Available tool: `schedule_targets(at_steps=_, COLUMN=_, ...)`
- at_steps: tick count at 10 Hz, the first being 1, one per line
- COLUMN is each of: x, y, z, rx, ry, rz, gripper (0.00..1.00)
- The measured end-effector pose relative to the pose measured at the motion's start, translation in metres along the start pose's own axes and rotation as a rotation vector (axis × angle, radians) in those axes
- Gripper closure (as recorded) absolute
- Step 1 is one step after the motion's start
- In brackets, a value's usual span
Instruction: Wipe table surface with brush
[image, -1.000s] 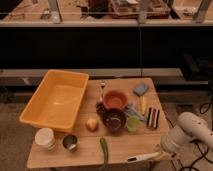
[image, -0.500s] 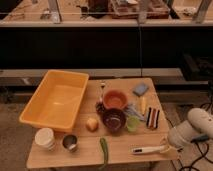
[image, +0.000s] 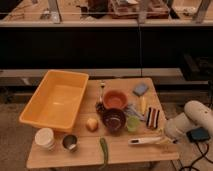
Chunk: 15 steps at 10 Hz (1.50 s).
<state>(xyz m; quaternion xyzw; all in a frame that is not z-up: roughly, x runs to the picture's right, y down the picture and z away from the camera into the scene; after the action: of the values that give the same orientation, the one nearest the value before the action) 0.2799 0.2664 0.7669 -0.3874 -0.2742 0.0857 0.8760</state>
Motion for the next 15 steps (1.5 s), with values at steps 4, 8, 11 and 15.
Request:
schedule_targets(at_steps=4, x=-0.031, y=-0.011, z=0.019, rx=-0.022, ry=-0.002, rz=-0.047, gripper=1.0)
schedule_targets(at_steps=8, x=-0.078, y=-0.006, z=0.065, rx=-0.096, ry=0.018, rz=-0.129, gripper=1.0)
schedule_targets(at_steps=11, x=-0.09, y=0.019, z=0.087, rx=-0.16, ry=0.042, rz=-0.189, gripper=1.0)
schedule_targets(at_steps=15, x=-0.085, y=0.05, z=0.1, rx=-0.213, ry=0.064, rz=-0.217, gripper=1.0)
